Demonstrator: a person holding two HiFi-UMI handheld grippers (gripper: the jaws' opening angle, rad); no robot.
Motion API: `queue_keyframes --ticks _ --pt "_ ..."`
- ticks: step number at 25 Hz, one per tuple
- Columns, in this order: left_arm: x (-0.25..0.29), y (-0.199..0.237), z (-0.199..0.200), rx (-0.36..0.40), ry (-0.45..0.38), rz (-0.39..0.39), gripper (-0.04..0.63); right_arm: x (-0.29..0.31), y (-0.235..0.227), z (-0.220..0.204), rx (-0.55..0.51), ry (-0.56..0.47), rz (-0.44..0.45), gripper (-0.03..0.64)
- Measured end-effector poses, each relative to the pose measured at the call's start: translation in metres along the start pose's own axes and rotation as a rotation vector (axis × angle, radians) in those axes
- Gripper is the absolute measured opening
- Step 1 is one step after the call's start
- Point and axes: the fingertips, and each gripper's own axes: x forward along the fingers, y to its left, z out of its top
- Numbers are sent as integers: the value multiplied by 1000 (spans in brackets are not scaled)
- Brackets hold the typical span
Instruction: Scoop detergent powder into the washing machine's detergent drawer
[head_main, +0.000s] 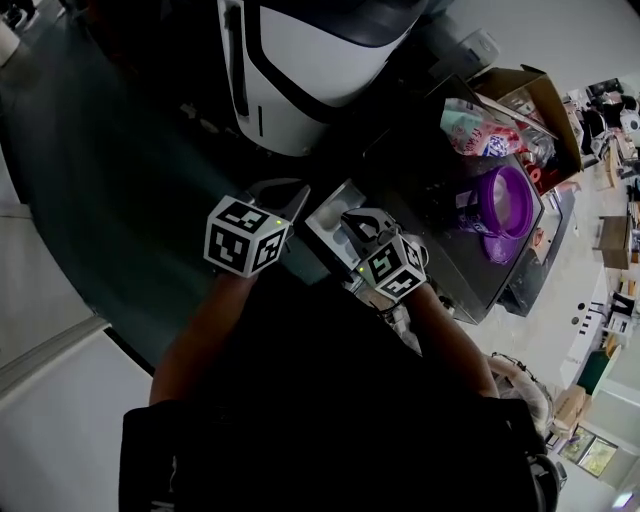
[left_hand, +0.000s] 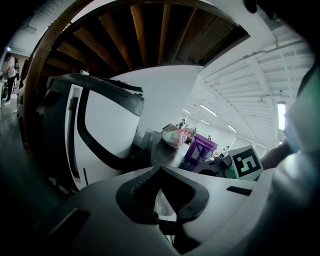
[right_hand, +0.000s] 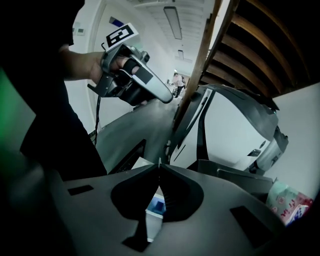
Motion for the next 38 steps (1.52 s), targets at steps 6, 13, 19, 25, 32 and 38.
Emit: queue_keyframes --ticks 6,13,19,25,32,38 --pt "8 -2 -7 4 22 -24 8 3 8 -6 -76 37 -3 20" --pt "11 -2 -9 15 37 -50 8 3 8 -9 -112 65 -28 20" --pt "14 -8 -14 35 53 -83 8 4 8 -11 -136 93 -42 20" --pt "15 -11 -14 50 60 -105 8 5 7 -8 -205 134 -58 20" --pt "14 -9 -13 56 59 -119 8 7 4 -6 -231 164 -61 20" --pt "13 -4 -13 55 61 -125 8 8 3 -3 -244 186 -50 20"
